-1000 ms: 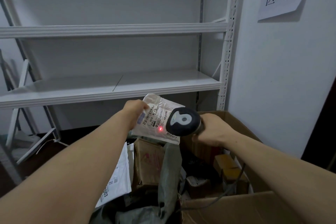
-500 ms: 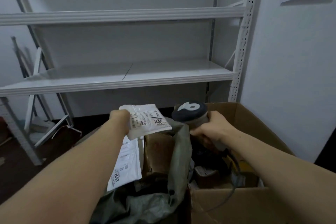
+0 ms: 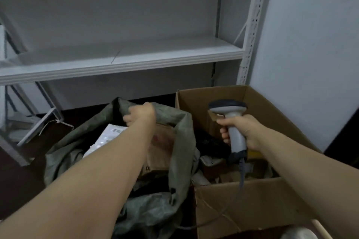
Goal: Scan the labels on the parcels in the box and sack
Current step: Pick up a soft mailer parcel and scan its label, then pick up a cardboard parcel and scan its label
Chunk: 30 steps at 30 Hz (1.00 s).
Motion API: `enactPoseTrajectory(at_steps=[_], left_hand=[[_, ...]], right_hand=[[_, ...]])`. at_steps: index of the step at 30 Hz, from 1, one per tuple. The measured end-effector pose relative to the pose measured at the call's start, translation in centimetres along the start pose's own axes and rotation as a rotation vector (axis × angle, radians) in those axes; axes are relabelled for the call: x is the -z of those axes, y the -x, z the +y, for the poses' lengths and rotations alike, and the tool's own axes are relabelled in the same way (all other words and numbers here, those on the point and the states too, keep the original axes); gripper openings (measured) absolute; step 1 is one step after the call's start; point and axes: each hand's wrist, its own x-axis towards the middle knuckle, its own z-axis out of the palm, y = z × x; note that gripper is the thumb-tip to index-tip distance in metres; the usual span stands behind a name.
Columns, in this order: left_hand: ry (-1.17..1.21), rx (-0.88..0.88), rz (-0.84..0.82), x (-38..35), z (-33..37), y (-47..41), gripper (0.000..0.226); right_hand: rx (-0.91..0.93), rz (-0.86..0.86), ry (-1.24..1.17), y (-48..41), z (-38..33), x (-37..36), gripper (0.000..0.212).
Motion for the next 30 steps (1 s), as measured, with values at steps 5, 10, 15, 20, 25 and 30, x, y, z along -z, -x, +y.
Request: enactPoseTrajectory(at_steps=[5, 10, 15, 20, 25, 30], left_hand=[[-0.102, -0.443, -0.336, -9.6, 1.0, 6.1, 0.037], [-0.312, -0.323, -0.664, -20.1, -3.6, 7.1, 0.024], [-0.483, -0.182, -0.811, -29.2, -8.7, 4.9, 0.026], [-0.808, -0.237, -0.971, -37.5, -12.4, 3.9, 0.014], [-1.192, -0.515, -1.063, -45.5, -15.9, 3.0, 0.051], [-1.42, -0.708, -1.101, -52.5, -19.0, 2.0, 0.106]], right_hand=[[-0.256, 0.058, -0.111, -3.2, 3.0, 6.6, 0.02], [-0.379, 0.151, -0.136, -7.9, 7.5, 12.4, 0.02], [-0.442, 0.254, -0.184, -14.1, 10.2, 16.9, 0.007], [-0.499, 0.215, -0.235, -20.8, 11.7, 19.6, 0.02], [-0.559, 0.179, -0.172, -26.4, 13.0, 21.3, 0.026], [-0.576, 0.102, -0.207, -28.8, 14.9, 22.6, 0.012]])
